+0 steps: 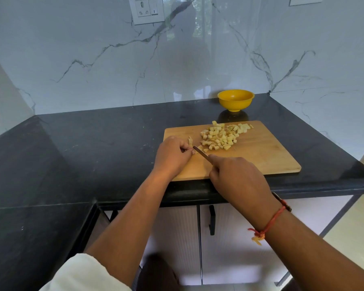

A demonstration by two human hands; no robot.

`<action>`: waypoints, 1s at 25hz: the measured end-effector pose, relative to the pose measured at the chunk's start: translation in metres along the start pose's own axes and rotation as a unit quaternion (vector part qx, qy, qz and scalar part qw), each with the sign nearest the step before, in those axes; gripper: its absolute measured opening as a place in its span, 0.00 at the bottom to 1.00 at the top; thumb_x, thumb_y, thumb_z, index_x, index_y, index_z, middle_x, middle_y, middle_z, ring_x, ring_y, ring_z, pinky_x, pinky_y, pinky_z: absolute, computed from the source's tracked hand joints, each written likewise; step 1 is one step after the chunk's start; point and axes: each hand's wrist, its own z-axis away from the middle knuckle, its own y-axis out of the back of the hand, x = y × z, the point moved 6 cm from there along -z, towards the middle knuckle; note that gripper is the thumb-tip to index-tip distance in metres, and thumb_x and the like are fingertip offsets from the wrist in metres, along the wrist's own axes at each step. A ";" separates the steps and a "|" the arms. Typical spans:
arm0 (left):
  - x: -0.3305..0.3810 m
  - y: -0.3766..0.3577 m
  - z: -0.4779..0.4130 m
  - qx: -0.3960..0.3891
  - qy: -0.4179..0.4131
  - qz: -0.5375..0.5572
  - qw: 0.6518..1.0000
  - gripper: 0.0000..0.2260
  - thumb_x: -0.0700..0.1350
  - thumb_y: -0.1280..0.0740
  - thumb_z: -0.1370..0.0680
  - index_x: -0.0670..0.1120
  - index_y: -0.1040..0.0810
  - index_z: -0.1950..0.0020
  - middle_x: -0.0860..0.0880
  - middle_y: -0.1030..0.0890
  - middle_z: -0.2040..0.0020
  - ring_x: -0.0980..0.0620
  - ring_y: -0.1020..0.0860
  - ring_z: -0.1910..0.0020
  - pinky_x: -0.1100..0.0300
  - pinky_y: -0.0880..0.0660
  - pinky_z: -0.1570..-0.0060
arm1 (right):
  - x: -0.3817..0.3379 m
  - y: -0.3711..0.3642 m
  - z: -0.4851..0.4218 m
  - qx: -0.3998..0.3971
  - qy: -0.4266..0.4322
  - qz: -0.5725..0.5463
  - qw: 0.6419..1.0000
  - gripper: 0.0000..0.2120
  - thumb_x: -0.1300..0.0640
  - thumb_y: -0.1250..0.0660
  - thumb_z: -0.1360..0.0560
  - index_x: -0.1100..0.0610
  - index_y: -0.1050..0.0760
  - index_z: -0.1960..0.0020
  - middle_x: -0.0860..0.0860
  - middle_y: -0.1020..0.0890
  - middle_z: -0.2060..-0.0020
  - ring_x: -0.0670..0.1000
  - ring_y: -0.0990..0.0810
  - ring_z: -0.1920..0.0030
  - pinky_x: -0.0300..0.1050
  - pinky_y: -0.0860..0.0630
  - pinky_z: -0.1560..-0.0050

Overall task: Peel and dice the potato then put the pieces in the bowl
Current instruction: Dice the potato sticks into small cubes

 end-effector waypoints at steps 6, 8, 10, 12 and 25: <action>0.000 -0.001 -0.001 -0.009 -0.001 -0.002 1.000 0.04 0.46 0.28 0.23 0.49 0.14 0.51 0.54 0.17 0.53 0.57 0.22 0.55 0.70 0.32 0.59 | -0.001 -0.004 -0.013 -0.052 -0.003 0.011 0.999 0.17 0.54 0.44 0.17 0.47 0.28 0.31 0.48 0.25 0.61 0.49 0.23 0.59 0.44 0.26 0.60; 0.001 -0.002 -0.001 -0.008 -0.001 -0.001 1.000 0.04 0.46 0.28 0.23 0.49 0.14 0.52 0.54 0.17 0.54 0.57 0.22 0.56 0.71 0.32 0.60 | -0.001 -0.005 -0.015 -0.066 -0.006 0.019 0.998 0.16 0.54 0.44 0.17 0.48 0.27 0.31 0.49 0.25 0.59 0.49 0.23 0.57 0.44 0.27 0.59; 0.002 -0.003 -0.001 -0.002 -0.002 -0.003 1.000 0.04 0.46 0.28 0.23 0.49 0.14 0.53 0.53 0.16 0.55 0.58 0.22 0.56 0.71 0.32 0.60 | 0.000 -0.006 -0.013 -0.075 -0.008 0.030 0.997 0.16 0.54 0.44 0.17 0.49 0.27 0.32 0.49 0.26 0.60 0.50 0.23 0.57 0.45 0.27 0.59; 0.002 -0.003 -0.001 0.006 -0.003 -0.009 1.000 0.04 0.46 0.28 0.23 0.48 0.13 0.54 0.53 0.16 0.55 0.59 0.22 0.57 0.71 0.32 0.61 | 0.002 -0.006 -0.009 -0.078 -0.008 0.047 0.996 0.15 0.54 0.44 0.17 0.48 0.27 0.33 0.48 0.27 0.62 0.49 0.24 0.58 0.44 0.27 0.61; 0.001 -0.006 -0.001 0.013 -0.022 -0.032 0.999 0.02 0.47 0.30 0.22 0.52 0.18 0.50 0.55 0.21 0.49 0.58 0.24 0.54 0.67 0.30 0.55 | 0.017 0.014 0.001 0.000 -0.033 0.046 0.998 0.21 0.50 0.46 0.16 0.39 0.37 0.24 0.47 0.27 0.55 0.50 0.25 0.55 0.48 0.22 0.56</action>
